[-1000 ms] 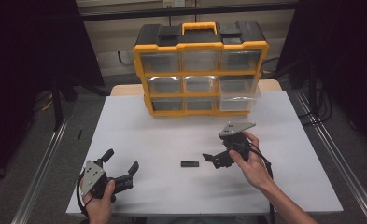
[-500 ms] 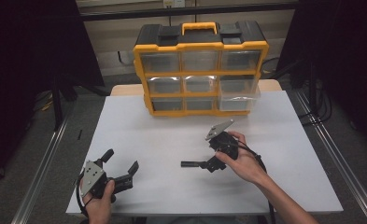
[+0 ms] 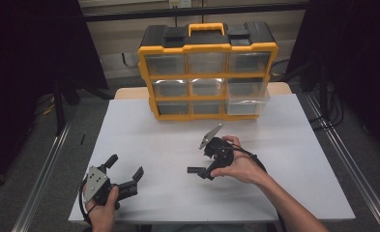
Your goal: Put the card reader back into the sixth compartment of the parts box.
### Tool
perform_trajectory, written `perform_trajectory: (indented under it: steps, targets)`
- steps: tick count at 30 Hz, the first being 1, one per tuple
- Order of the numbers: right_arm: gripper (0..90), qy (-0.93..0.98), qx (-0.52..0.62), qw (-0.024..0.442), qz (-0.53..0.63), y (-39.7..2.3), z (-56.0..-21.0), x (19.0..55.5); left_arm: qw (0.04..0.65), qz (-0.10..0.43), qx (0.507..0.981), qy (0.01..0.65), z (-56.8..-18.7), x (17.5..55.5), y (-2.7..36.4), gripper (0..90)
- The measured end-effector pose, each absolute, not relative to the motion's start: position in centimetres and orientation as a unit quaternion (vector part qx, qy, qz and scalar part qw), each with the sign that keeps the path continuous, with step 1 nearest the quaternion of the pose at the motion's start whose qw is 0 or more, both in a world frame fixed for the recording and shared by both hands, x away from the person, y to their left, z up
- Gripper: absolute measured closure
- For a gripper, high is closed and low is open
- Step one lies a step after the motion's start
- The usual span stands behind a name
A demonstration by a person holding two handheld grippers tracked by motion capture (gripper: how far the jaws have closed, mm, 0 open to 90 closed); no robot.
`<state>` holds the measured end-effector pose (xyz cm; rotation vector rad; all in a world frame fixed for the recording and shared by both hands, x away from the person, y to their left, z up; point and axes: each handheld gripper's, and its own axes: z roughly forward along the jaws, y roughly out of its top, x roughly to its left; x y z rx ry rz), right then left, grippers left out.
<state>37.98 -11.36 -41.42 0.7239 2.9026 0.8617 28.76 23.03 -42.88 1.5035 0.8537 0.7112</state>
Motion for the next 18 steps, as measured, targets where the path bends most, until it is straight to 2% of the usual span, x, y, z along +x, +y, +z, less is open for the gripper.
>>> perform_trajectory:
  steps: [9, 12, 18]
  targets:
    - [25.5, 0.947, 0.213, -0.006, 0.238, -10.1, -41.9, 39.0, 0.591, 0.304, 0.652, 0.365, -42.9, 28.8, 23.1, 2.6]
    - [26.5, 0.951, 0.209, -0.003, 0.229, -9.7, -42.1, 39.2, 0.591, 0.306, 0.652, 0.364, -42.9, 28.8, 23.1, 2.6]
    - [36.2, 0.957, 0.197, -0.004, 0.21, -8.8, -42.0, 39.5, 0.593, 0.305, 0.649, 0.367, -42.9, 28.7, 23.2, 2.5]
